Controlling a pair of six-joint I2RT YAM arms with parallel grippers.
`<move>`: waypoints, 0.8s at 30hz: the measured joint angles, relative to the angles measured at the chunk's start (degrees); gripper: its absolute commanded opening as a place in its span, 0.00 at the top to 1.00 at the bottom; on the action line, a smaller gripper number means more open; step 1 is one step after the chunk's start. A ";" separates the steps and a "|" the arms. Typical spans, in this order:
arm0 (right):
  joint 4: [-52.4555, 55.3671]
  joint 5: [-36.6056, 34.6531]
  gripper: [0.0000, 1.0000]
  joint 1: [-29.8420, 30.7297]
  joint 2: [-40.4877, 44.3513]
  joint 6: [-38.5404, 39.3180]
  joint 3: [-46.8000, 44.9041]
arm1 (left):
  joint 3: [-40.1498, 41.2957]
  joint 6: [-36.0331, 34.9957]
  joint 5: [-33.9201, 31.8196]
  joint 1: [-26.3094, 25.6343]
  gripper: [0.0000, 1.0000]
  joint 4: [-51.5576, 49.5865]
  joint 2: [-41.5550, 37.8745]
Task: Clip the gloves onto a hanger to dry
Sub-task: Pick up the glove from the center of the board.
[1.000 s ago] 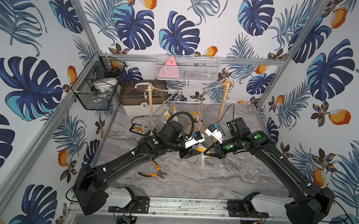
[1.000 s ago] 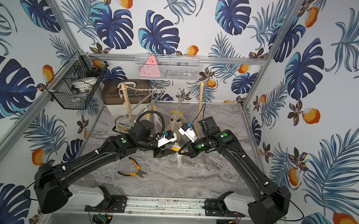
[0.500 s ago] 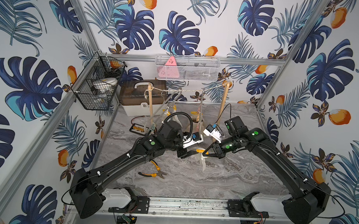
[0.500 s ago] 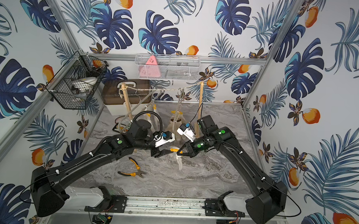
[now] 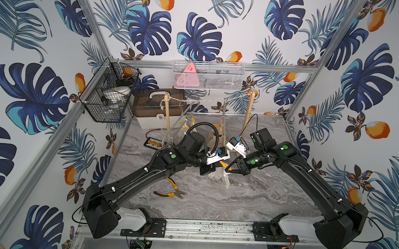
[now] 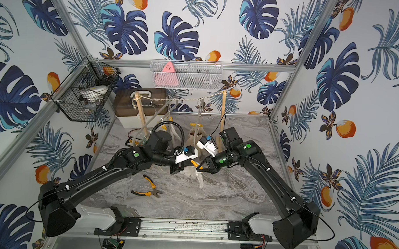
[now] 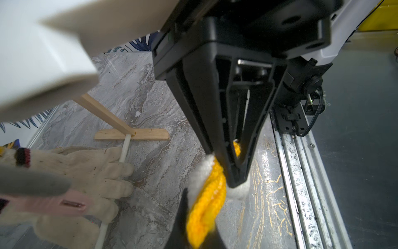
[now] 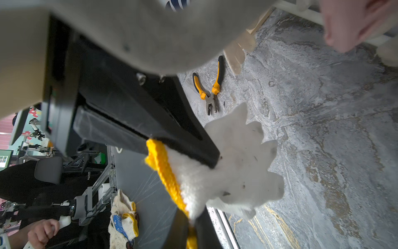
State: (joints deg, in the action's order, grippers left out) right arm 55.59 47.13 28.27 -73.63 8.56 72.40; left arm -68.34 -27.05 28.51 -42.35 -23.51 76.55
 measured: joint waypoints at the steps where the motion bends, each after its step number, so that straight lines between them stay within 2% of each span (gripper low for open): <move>1: -0.42 -0.68 0.59 -0.20 0.55 -0.11 -0.37 | -0.02 0.11 0.00 0.00 1.00 -0.28 0.02; 3: -2.34 -2.56 0.50 -0.31 2.40 -0.55 -1.97 | 0.04 0.48 0.02 0.02 1.00 -0.76 0.13; 5: -5.20 -4.24 0.47 -0.31 4.92 -1.64 -4.50 | 0.46 1.90 0.09 0.09 1.00 -0.70 0.17; 11: -17.33 -7.89 0.46 -0.28 13.46 -4.11 -16.37 | 1.33 6.56 1.84 2.05 1.00 -0.22 0.96; 16: -25.86 -9.70 0.48 -0.26 15.93 -6.38 -22.91 | 2.91 11.61 5.20 3.58 1.00 2.14 0.87; 19: -29.79 -10.12 0.57 -0.26 15.93 -6.93 -23.63 | 2.54 12.57 6.99 3.78 1.00 2.05 1.33; 22: -34.29 -9.51 0.79 -0.26 15.52 -8.15 -23.67 | 2.25 13.49 8.17 3.87 1.00 1.77 1.64; 24: -35.87 -8.79 0.90 -0.26 15.17 -8.96 -23.74 | 2.23 13.49 8.72 4.07 0.99 1.46 1.64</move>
State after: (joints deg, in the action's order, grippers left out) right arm 19.73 38.35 28.01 -58.46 -0.40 48.66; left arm -66.11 -13.56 37.23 -38.28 -22.04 78.19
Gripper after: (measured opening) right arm 0.172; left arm 0.084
